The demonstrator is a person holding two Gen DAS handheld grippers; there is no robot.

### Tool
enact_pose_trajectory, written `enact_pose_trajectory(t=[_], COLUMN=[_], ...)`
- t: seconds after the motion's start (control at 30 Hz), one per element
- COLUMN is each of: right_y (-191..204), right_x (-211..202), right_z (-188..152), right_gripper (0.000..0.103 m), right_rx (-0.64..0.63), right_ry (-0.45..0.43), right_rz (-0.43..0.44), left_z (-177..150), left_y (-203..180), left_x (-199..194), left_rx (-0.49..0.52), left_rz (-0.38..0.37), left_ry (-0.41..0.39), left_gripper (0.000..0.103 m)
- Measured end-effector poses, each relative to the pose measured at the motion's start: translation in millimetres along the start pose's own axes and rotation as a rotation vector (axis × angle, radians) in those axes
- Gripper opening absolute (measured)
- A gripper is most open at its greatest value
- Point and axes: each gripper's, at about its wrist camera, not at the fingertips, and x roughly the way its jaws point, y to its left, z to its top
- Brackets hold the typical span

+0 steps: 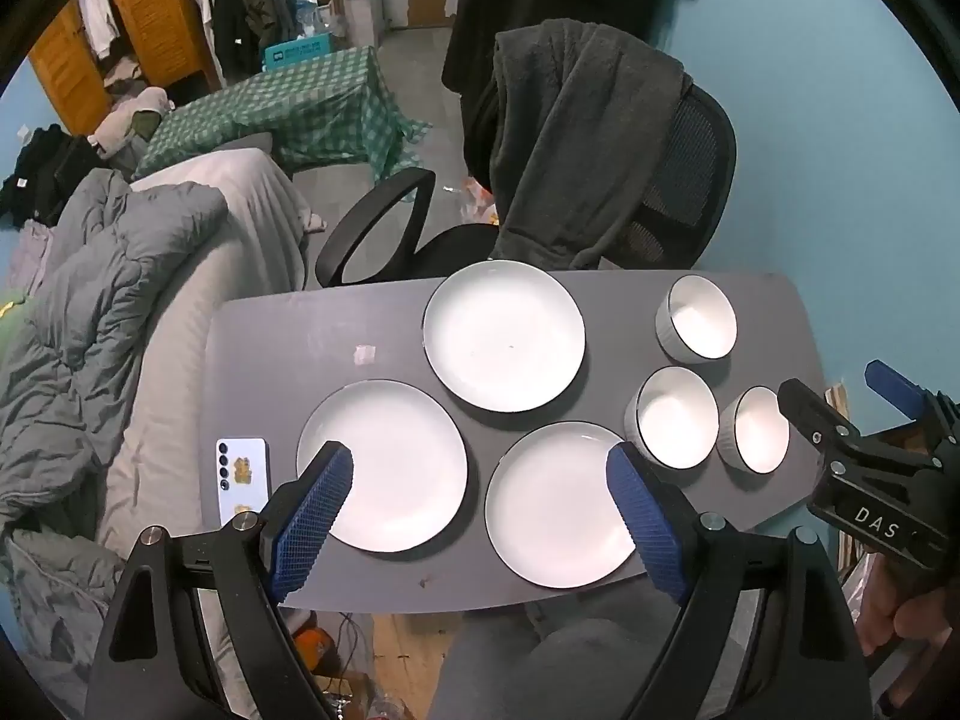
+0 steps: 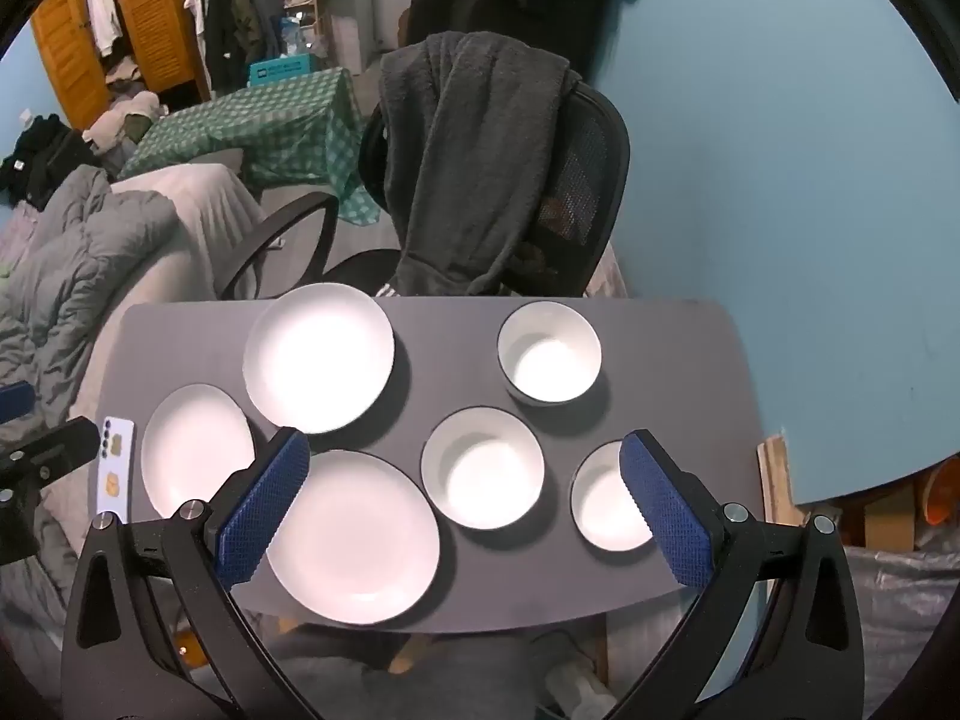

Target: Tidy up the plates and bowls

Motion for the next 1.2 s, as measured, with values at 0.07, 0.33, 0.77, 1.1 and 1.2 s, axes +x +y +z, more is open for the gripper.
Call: enact_pose_trajectory(t=[0.07,0.33,0.77,1.1,1.2], right_y=[2,1,5,10,10], right_x=[-1,0,1,3,3], right_z=[2,3,1,0,-1], right_gripper=[0.102,0.102,0.102,0.102,0.102], right_rx=[-0.001,0.000,-0.006,-0.010,-0.012], right_ry=[0.002,0.004,0.008,0.010,0.009], right_rz=[0.001,0.008,0.008,0.005,0.004], left_z=[0,-1,0,-2,-4], left_y=[-1,0,4,2,2], left_x=[1,3,5,4,3], left_rx=[0.004,0.000,-0.009,-0.009,-0.008], left_rz=[0.003,0.003,-0.004,-0.009,-0.010], left_ry=[-0.001,-0.001,0.011,0.014,0.013], left_gripper=[0.088,0.088,0.088,0.088,0.088])
